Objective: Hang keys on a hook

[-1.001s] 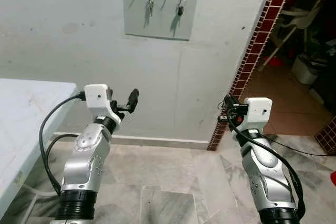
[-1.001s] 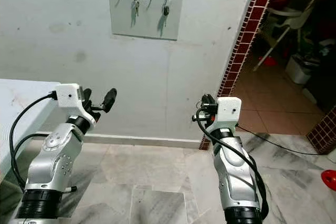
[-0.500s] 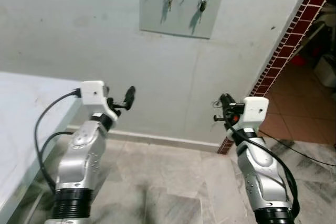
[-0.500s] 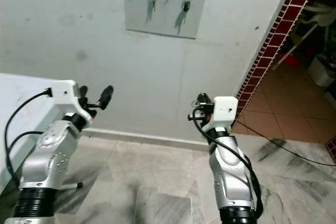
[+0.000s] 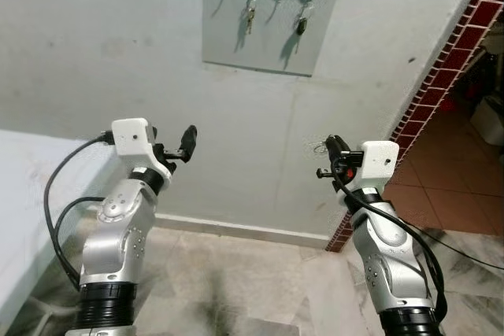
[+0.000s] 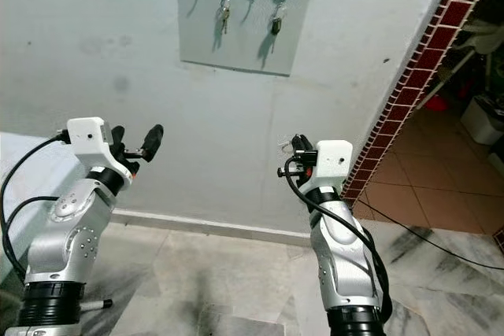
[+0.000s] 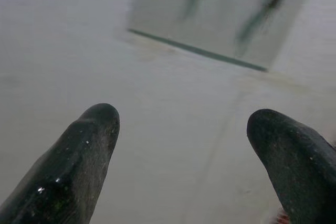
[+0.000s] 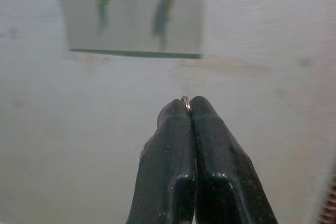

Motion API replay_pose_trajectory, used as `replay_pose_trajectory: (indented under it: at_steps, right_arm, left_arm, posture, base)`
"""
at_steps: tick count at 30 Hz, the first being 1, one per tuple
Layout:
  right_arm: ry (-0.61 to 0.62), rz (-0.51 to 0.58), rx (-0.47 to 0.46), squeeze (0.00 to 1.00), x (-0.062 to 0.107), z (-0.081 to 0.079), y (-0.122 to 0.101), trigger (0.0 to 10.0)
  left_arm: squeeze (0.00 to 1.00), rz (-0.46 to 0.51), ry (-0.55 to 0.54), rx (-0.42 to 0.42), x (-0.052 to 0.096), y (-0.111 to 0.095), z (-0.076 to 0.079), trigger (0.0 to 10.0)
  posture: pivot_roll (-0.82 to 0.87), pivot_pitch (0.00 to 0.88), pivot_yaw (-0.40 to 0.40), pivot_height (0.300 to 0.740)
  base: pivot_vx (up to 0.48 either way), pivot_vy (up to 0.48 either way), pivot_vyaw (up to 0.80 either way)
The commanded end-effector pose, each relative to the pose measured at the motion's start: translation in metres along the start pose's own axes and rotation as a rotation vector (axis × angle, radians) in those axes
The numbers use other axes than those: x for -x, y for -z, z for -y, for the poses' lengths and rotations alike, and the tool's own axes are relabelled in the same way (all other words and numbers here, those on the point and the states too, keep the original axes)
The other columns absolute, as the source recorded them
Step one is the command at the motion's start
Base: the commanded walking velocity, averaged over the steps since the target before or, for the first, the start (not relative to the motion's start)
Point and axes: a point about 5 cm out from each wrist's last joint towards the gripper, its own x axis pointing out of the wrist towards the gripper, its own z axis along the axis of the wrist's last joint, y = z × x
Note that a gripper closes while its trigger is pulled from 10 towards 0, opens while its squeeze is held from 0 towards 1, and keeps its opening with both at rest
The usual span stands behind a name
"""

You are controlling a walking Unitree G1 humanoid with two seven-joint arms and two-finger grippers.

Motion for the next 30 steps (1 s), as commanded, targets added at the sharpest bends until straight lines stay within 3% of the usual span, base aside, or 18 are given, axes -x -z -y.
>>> replay_pose_trajectory:
  at_steps: [1,30]
  right_arm:
    - [0.008,0.027,-0.004,0.0,-0.0019,0.0022,-0.0073,10.0]
    - [-0.004,0.025,-0.001,0.0,-0.0013,0.0022,-0.0084,10.0]
  left_arm:
    - [0.0,0.014,0.011,-0.009,-0.0008,-0.0054,0.0022,10.0]
    - [0.0,0.02,0.016,0.02,-0.0026,-0.0042,0.0056,10.0]
  posture:
    - [0.03,0.0,-0.059,0.732]
    - [0.03,0.0,-0.067,0.732]
  base:
    - [0.368,0.0,0.0]
    - [0.374,0.0,0.0]
